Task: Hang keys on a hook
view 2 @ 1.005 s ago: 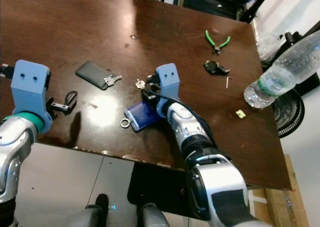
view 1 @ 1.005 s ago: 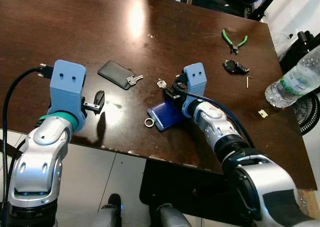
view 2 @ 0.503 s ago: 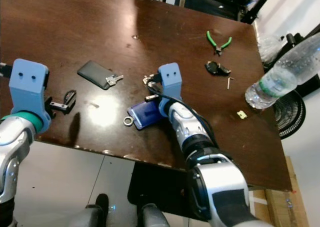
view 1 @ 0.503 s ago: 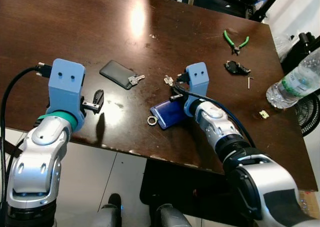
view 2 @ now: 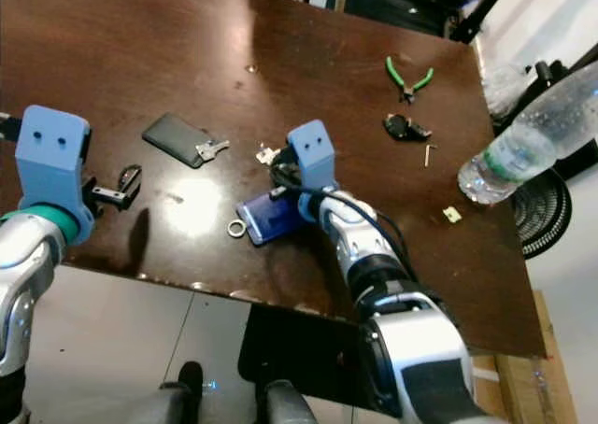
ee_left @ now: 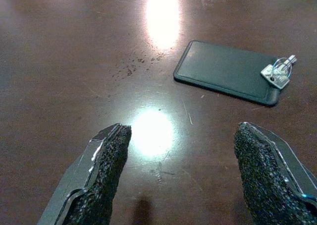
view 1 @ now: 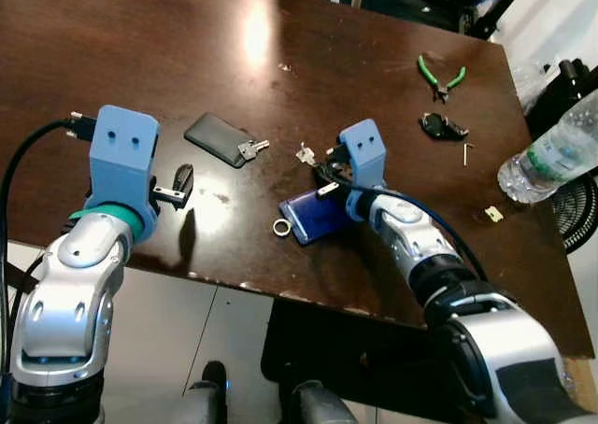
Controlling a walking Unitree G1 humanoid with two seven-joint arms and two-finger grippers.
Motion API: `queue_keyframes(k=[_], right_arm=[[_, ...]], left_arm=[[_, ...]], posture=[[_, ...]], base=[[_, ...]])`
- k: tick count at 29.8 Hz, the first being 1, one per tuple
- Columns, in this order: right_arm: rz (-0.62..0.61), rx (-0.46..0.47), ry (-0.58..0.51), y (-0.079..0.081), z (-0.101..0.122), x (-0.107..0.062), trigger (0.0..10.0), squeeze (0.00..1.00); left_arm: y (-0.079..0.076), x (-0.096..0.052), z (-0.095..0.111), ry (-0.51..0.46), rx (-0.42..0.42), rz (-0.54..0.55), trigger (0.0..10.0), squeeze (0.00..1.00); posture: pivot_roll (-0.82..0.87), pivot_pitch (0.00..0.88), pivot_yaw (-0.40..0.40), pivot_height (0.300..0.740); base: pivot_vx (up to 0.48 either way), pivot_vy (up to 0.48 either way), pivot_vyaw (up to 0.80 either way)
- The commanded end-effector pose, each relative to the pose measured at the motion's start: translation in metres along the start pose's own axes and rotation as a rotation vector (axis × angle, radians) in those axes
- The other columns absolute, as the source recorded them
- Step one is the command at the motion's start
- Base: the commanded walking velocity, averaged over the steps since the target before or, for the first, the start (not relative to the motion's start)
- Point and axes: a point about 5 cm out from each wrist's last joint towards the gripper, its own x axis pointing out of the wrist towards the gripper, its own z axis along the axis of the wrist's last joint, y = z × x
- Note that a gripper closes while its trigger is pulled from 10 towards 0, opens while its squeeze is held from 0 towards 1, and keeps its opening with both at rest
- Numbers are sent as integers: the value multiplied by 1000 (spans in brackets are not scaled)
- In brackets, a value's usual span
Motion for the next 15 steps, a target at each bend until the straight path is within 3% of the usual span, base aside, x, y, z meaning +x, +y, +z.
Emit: queue_keyframes(k=[1,11,15], right_arm=[[74,15,110,11,-32,-7,10000,0],[255,-46,39,29,-29,-13,10000,0],[317,-95,30,36,-34,-21,10000,0]], left_arm=[[-2,1,-4,11,0,-17,10000,0],[-2,7,-1,-7,10,-28,10000,0],[-2,10,-1,-19,16,-34,10000,0]], posture=[[-75,301,-73,740],[-80,242,-52,740],[-86,171,-46,740]], base=[[0,0,0],[0,0,0],[0,0,0]])
